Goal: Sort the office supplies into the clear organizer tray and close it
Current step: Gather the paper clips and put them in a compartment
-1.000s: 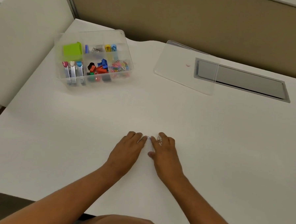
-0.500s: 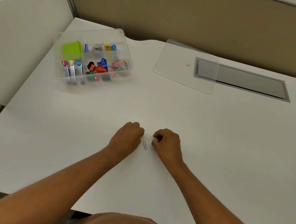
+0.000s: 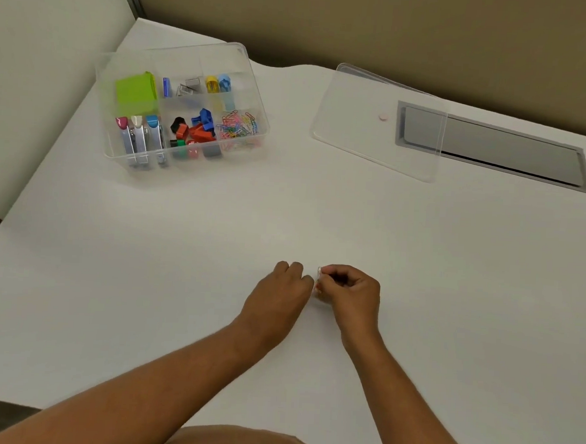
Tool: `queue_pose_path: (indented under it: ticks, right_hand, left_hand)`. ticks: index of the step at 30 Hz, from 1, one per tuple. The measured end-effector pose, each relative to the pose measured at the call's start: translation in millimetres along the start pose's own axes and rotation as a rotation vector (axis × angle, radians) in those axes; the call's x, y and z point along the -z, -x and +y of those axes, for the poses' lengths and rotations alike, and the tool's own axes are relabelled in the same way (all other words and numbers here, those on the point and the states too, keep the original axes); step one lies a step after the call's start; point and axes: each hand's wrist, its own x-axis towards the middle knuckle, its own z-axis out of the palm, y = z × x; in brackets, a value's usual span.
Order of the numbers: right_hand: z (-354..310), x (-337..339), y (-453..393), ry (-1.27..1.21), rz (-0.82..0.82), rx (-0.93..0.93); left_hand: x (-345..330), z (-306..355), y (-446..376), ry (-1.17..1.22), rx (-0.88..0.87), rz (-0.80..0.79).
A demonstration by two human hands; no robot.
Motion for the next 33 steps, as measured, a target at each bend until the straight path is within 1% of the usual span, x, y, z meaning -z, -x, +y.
queue_pose_path:
  ticks: [2,4,6,7,9,11,13,16,19,21,22,25,27,29,31,33]
  right_hand:
    - [-6,-5,-3,-0.090,-0.012,-0.036]
    - [-15,-11,-10,-0.217,-0.047,-0.090]
    - [-26,-21,-20,-0.387,-0.099,-0.160]
    - [-34,-28,-26,-0.468,-0.120,-0.190]
    - [-51,-44,-42,-0.567,-0.155,-0.201]
    - [-76,-64,-60,-0.583,-0.194,-0.162]
    - [-107,-88,-78,-0.527,-0.229,-0.083]
    - [-153,-127,-106,-0.350,-0.211,0.089]
    - [-183,-165,-134,-0.021,-0.123,0.336]
    - [-190,-187,-151,0.257,-0.085,0.497]
    - [-192,-196,-157,0.364,-0.086,0.546]
    - [-189,-204,-164,0.538,-0.102,0.573]
    - [-182,-194,-159,0.528,-0.106,0.570]
    - [-170,-169,-145,0.430,-0.111,0.540]
    - [-154,-132,-123,0.348,-0.108,0.465]
    - [-130,-89,-96,0.419,-0.064,0.403]
  left_hand:
    - [3,-15,-10,0.078,0.094,-0.013]
    - [20,-33,-22,0.365,0.290,-0.007]
    - [46,-53,-33,0.674,0.480,0.055]
    - [59,-63,-39,0.787,0.538,0.096]
    - [84,-82,-52,0.955,0.579,0.173]
    - [111,-102,-72,1.023,0.557,0.247]
    - [133,-122,-97,0.981,0.522,0.324]
    - [157,-147,-136,0.730,0.463,0.424]
    - [163,-171,-165,0.457,0.416,0.454]
    - [162,-184,-176,0.320,0.407,0.422]
    - [161,-190,-178,0.257,0.406,0.401]
    - [162,-196,-169,0.092,0.370,0.377]
    - [157,-195,-152,0.082,0.320,0.430]
    - [143,-186,-127,0.169,0.249,0.433]
    - [118,-171,-95,0.285,0.161,0.325]
    - [91,-150,-59,0.350,0.092,0.173]
